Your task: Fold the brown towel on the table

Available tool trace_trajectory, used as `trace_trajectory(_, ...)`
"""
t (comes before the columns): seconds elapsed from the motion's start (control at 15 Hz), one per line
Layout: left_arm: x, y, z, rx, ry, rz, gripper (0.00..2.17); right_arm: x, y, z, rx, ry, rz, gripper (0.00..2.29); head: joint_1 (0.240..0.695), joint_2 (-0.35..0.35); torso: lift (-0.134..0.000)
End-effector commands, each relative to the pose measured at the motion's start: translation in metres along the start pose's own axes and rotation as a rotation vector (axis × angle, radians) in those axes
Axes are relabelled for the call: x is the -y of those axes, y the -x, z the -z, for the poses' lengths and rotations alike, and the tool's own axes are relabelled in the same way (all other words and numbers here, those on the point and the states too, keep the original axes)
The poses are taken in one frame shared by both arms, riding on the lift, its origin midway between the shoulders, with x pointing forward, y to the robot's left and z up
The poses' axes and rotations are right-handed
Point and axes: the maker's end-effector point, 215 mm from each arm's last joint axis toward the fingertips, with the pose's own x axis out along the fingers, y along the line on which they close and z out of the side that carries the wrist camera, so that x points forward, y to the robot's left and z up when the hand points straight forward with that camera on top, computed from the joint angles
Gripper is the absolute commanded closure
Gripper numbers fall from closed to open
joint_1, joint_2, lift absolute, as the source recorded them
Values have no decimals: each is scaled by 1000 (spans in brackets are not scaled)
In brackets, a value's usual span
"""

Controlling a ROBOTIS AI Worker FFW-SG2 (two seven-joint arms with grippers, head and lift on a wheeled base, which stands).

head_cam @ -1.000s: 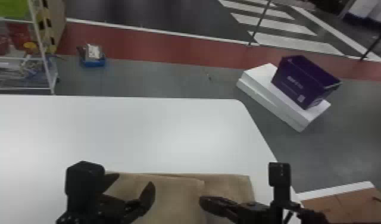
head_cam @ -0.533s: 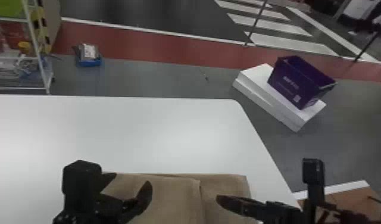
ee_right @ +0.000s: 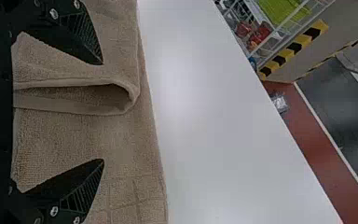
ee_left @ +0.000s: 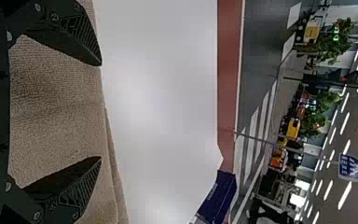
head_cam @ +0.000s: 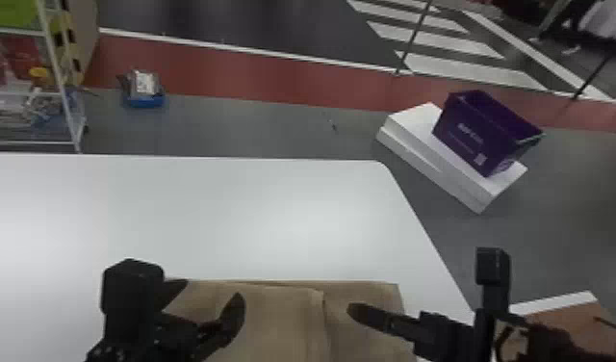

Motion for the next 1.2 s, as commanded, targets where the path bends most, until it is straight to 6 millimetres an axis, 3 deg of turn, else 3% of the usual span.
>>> trace_trajectory(0.0,1,-2,-1,5,1,1,198,-5,-7,13,-31,-45,-45,184,695,-350,-124)
trace_trajectory(0.2,1,-2,-1,5,1,1,198,-18,-9,17,-36,-70,-107,191,695,-350,-124)
trace_trajectory(0.47,0,-1,-1,5,-4,-2,198,-33,-5,7,-8,-85,-153,191,695,-350,-124)
trace_trajectory(0.93,3,-1,1,0,-14,-6,201,-14,-4,5,0,-99,-49,188,695,-350,-124)
trace_trajectory(1.13,3,0,1,1,-18,-9,201,-16,-9,9,-13,-91,-35,211,695,-350,-124)
